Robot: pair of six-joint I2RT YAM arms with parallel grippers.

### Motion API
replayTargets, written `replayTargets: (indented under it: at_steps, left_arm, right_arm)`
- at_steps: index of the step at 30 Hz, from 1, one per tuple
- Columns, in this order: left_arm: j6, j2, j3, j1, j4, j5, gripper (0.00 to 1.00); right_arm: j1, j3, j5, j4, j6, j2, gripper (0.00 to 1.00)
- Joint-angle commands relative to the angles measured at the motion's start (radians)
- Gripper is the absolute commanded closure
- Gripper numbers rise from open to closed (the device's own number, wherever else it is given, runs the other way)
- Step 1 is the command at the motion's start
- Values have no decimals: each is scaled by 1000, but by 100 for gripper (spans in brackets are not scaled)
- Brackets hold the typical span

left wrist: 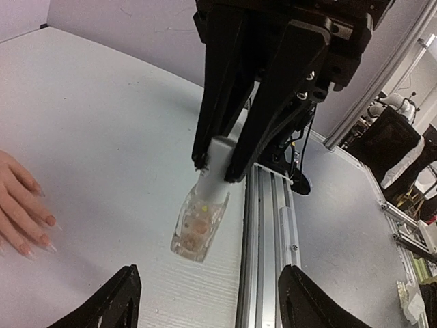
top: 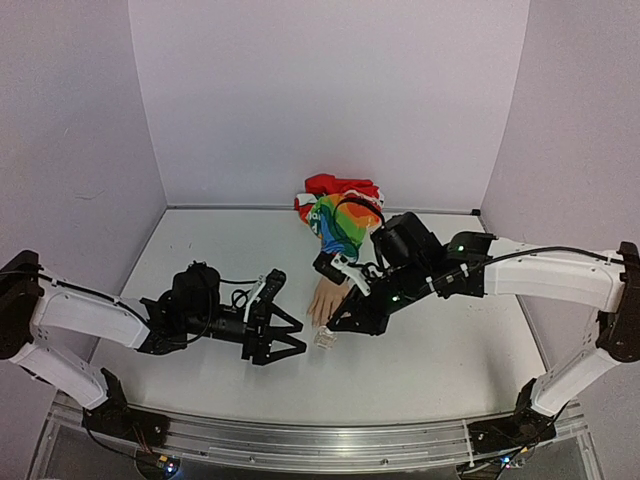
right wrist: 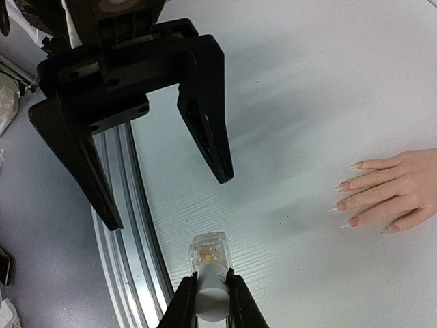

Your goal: Paint the nails

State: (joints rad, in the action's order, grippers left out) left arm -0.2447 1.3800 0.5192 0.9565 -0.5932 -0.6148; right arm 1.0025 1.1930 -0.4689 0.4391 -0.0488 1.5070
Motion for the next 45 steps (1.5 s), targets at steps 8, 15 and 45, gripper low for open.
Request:
replayTargets:
  at_steps: [8,15,45]
  left_arm:
    - [-76,100,53,13,-272,-123,41]
    - [-77,113,65,22,-265,-121,54]
    - [-53,-16,-11,24,-297,-14,65]
  right_arm:
    - [57,17,53,-155,-11,-58,100]
    - [62,3,74,-206,5,-74,100]
    - [65,-12,90,-219,25,-62,100]
